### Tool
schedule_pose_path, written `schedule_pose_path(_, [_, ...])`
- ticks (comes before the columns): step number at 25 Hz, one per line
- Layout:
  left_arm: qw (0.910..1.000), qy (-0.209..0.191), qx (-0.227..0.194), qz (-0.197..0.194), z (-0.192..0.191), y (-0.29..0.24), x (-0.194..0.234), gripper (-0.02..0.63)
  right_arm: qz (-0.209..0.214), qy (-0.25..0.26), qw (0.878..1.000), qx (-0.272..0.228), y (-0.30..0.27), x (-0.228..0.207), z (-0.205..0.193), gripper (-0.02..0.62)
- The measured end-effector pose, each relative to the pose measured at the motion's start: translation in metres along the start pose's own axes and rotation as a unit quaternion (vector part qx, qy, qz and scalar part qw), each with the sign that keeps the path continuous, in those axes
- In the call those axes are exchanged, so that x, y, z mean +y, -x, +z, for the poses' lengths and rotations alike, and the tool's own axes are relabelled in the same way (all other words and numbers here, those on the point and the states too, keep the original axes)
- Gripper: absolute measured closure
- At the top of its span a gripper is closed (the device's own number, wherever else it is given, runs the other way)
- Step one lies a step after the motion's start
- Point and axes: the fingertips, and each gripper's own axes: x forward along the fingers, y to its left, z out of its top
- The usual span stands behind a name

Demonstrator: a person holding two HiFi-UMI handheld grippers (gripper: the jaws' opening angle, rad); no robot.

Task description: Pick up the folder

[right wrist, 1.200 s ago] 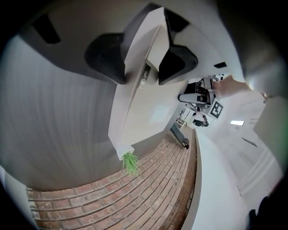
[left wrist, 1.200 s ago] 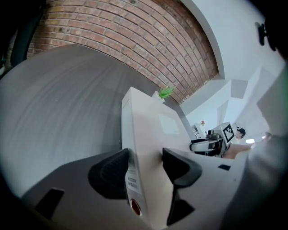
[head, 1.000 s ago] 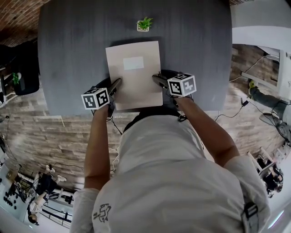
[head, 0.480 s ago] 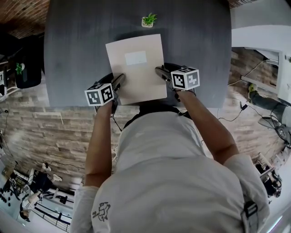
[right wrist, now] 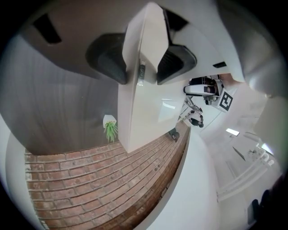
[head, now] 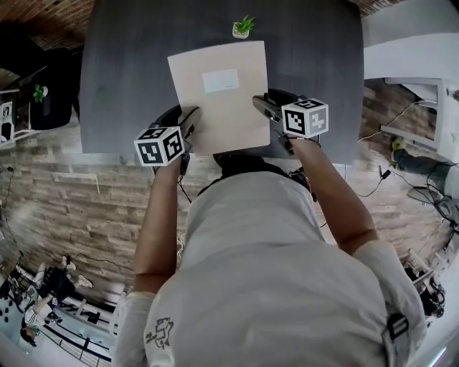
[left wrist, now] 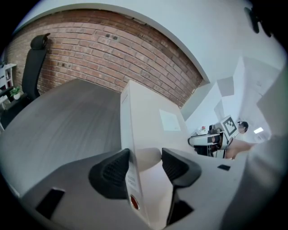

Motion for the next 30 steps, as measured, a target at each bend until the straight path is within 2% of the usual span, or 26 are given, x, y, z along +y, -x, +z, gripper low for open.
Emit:
schedule_pose_path(6, [0.9992,-0.023,-0.031,0.005,0.005,0.036,-0.019,0.364,-0.001,0.033,0.999,-0.025,0.027,0.031,0.004,0.374])
schedule_pose_path(18, [0.9939,-0.072,-0.082,0.016,0.015,0.089,-0.044,0.364,-0.007,0.044,0.997,-0.070,0.062,0.073,0.001,0.377])
schedule_pose_path(30, [0.9886,-0.100,-0.111,0.021,0.014,0.116,-0.082,0.364,-0.003,0.055,0.993,-0.101,0.104,0.088,-0.005,0.377])
